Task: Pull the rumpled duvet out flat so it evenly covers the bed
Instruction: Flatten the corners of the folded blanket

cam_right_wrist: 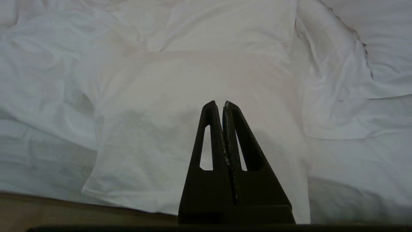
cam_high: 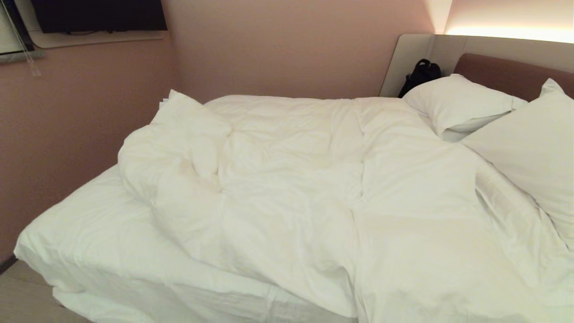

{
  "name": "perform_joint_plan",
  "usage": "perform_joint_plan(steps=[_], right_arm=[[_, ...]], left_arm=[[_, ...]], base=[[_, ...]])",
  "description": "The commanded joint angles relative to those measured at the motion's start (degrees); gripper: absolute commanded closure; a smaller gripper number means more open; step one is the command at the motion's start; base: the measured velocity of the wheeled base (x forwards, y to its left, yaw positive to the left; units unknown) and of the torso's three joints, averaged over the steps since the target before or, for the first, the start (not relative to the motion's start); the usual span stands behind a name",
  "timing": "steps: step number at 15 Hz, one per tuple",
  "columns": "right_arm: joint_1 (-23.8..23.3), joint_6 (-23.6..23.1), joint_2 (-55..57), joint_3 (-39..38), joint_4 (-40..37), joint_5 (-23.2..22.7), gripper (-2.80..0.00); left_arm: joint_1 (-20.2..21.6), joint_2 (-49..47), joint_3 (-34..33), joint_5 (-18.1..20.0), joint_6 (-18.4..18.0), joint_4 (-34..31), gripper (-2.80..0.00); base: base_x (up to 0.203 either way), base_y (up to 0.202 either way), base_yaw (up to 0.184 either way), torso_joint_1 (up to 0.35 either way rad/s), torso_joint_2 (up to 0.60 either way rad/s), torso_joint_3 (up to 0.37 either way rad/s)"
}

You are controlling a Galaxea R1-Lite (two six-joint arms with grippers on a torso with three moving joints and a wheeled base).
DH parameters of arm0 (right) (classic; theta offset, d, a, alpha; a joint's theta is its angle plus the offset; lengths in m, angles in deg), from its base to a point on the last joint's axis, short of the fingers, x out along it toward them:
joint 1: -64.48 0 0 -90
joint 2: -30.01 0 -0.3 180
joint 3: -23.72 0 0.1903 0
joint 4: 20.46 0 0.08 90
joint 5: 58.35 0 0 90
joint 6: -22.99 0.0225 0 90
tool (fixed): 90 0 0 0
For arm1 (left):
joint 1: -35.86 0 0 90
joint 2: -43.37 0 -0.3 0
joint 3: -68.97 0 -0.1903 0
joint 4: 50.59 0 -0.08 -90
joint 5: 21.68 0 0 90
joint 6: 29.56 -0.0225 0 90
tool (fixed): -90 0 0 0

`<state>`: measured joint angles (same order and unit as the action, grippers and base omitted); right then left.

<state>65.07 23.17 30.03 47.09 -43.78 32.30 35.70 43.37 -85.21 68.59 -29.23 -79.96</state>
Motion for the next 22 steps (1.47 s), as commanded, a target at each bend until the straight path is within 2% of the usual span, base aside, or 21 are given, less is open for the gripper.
perform_joint_plan(steps=[1,8,18,22], right_arm=[[0.02,-0.01,-0.02,0.0,0.04,0.06,0.0],[0.02,-0.01,-0.02,0.0,0.04,0.02,0.0],[0.02,-0.01,-0.02,0.0,0.04,0.06,0.0],[0.02,-1.76,-0.02,0.33,-0.53,0.23,0.0]], left_arm=[[-0.01,0.0,0.01,0.0,0.03,-0.05,0.0],[-0.01,0.0,0.01,0.0,-0.06,-0.05,0.0],[-0.01,0.0,0.01,0.0,-0.06,-0.13,0.0],[-0.01,0.0,0.01,0.0,-0.06,-0.05,0.0]], base=[[-0.193,0.0,0.003,0.002,0.0,0.006],[-0.179,0.0,0.001,0.0,0.0,0.004],[0.0,0.0,0.0,0.0,0.0,0.0],[0.0,0.0,0.0,0.0,0.0,0.0]])
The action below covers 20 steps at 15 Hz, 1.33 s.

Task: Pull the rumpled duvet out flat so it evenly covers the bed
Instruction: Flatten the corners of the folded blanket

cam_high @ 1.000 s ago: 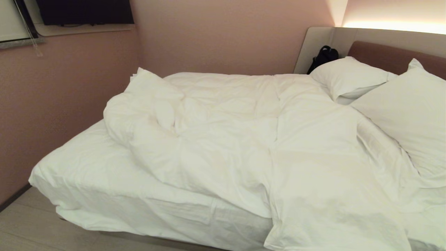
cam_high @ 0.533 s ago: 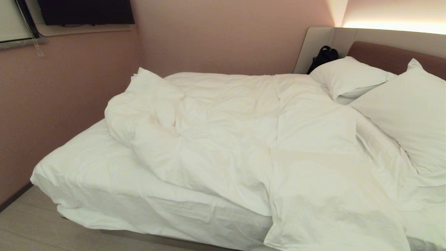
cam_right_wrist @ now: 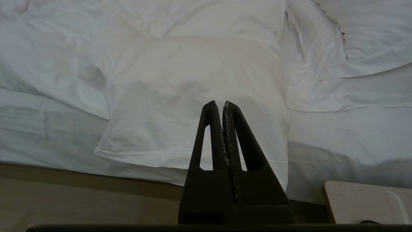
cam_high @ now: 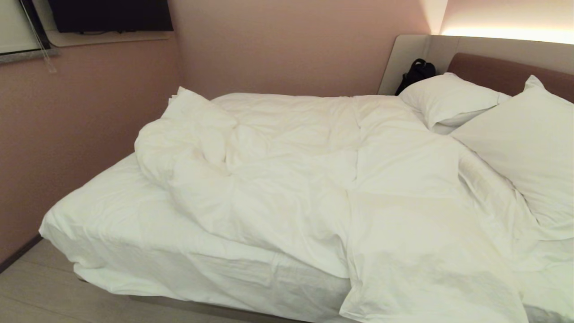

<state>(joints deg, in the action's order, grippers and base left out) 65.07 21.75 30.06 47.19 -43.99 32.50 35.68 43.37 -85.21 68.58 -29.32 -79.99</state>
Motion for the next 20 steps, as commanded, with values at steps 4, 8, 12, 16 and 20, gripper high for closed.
perform_joint_plan(steps=[4,8,12,16,20], right_arm=[[0.02,-0.33,0.04,2.27,-4.46,0.08,0.0],[0.02,2.77,1.69,12.33,-14.66,-0.52,0.0],[0.27,8.73,12.36,18.14,-16.33,-0.69,0.0],[0.8,14.69,28.17,20.04,-15.02,-0.7,0.0],[0.78,20.72,42.7,20.54,-9.08,-0.86,0.0]], left_arm=[[0.01,0.0,0.01,0.01,0.03,-0.03,0.0],[0.01,0.0,0.01,0.01,0.03,-0.08,0.0],[0.01,0.0,0.01,0.01,0.03,-0.04,0.0],[0.01,0.0,0.01,0.01,0.03,-0.03,0.0],[0.01,0.0,0.01,0.01,0.03,-0.03,0.0]], base=[[0.0,0.0,0.0,0.0,0.0,0.0],[0.0,0.0,0.0,0.0,0.0,0.0],[0.0,0.0,0.0,0.0,0.0,0.0],[0.0,0.0,0.0,0.0,0.0,0.0],[0.0,0.0,0.0,0.0,0.0,0.0]])
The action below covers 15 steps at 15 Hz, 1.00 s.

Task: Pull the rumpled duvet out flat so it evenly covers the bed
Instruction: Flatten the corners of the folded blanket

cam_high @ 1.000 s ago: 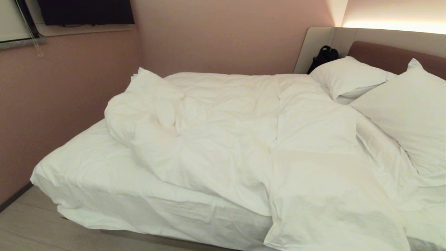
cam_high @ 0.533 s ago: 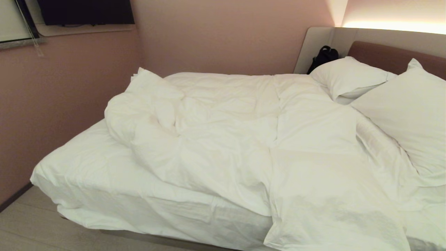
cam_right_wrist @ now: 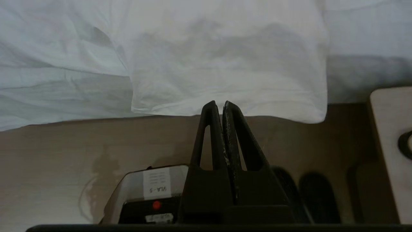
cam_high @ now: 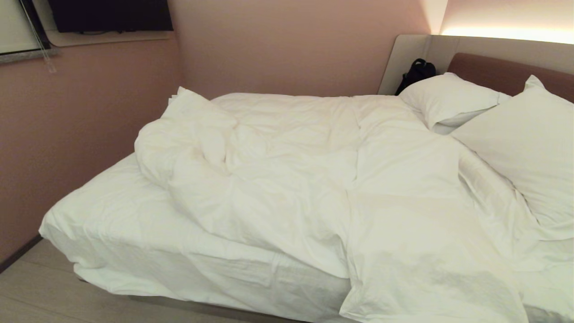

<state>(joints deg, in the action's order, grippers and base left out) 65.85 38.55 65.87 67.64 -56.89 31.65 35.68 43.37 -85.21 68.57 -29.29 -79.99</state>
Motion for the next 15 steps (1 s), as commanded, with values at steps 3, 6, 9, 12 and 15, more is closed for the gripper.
perform_joint_plan(steps=[3,6,9,12,15], right_arm=[[-0.65,5.64,14.46,-0.13,10.08,-0.21,0.0],[-3.62,5.89,25.39,-0.08,17.39,-0.58,0.0],[-14.18,5.67,33.98,-0.18,25.49,-6.83,0.0],[-25.67,2.88,35.89,0.34,27.64,-17.91,0.0],[-35.73,-3.96,40.85,0.67,28.26,-28.59,0.0]], left_arm=[[0.01,0.0,0.01,0.01,0.0,-0.03,0.0],[0.01,0.0,0.01,0.01,0.0,-0.03,0.0],[0.01,0.0,0.01,0.01,0.0,-0.03,0.0],[0.01,0.0,0.01,0.01,0.0,-0.03,0.0],[0.01,0.0,0.01,0.01,0.0,-0.09,0.0]], base=[[0.0,0.0,0.0,0.0,0.0,0.0],[0.0,0.0,0.0,0.0,0.0,0.0],[0.0,0.0,0.0,0.0,0.0,0.0],[0.0,0.0,0.0,0.0,0.0,0.0],[0.0,0.0,0.0,0.0,0.0,0.0]])
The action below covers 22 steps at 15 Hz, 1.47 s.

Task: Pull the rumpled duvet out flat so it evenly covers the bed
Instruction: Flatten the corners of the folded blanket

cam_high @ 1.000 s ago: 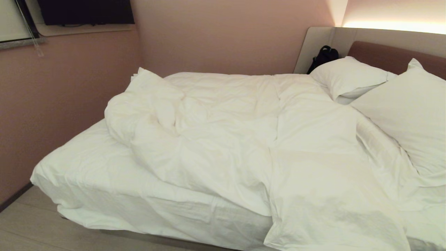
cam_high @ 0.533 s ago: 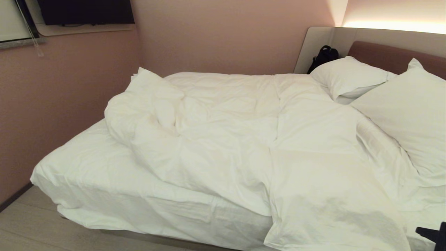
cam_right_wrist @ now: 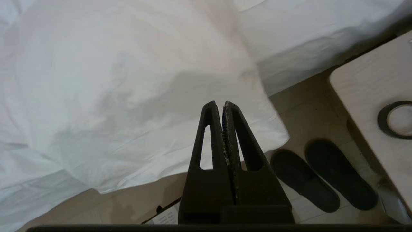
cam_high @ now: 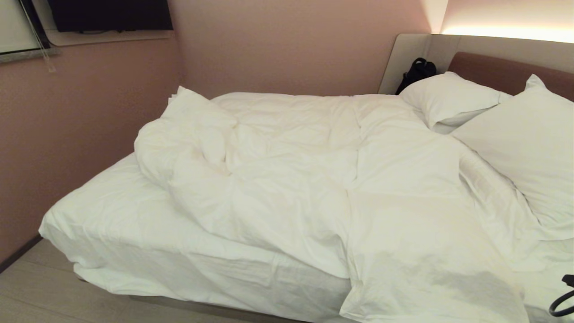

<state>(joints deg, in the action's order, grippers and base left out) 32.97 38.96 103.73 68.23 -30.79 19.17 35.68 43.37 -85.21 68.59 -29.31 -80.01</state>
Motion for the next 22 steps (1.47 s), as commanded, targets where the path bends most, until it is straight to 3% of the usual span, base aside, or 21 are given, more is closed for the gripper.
perform_joint_plan(steps=[1,3,5,9,14,17,18,22], right_arm=[[-6.21,-6.89,4.57,0.14,2.2,-20.38,0.0],[-11.68,-13.56,9.64,0.23,2.21,-28.75,0.0],[-14.1,-18.72,15.63,0.31,2.22,-32.19,0.0],[-16.18,-26.45,26.68,3.22,2.21,-33.82,0.0],[-16.29,-31.31,33.03,6.15,2.17,-34.14,0.0],[-16.29,-31.79,35.94,7.57,2.12,-34.19,0.0],[-16.25,-31.86,36.29,7.98,2.05,-34.19,-2.8],[-16.22,-33.75,38.31,8.33,2.19,-34.71,-2.8]], left_arm=[[0.01,0.0,0.01,0.0,0.02,-0.09,0.0],[0.01,0.0,0.01,0.0,0.02,-0.05,0.0],[0.01,0.0,0.01,0.0,0.02,-0.01,0.0],[0.01,0.0,0.01,0.0,0.02,-0.07,0.0],[0.01,0.0,0.01,0.0,0.02,-0.01,0.0],[0.01,0.0,0.01,0.0,0.02,-0.01,0.0],[0.01,0.0,0.01,0.0,0.02,-0.01,0.0],[0.01,0.0,0.01,0.0,0.02,-0.04,0.0]], base=[[0.0,0.0,0.0,0.0,0.0,0.0],[0.0,0.0,0.0,0.0,0.0,0.0],[0.0,0.0,0.0,0.0,0.0,0.0],[0.0,0.0,0.0,0.0,0.0,0.0],[0.0,0.0,0.0,0.0,0.0,0.0],[0.0,0.0,0.0,0.0,0.0,0.0],[0.0,0.0,0.0,0.0,0.0,0.0],[0.0,0.0,0.0,0.0,0.0,0.0]])
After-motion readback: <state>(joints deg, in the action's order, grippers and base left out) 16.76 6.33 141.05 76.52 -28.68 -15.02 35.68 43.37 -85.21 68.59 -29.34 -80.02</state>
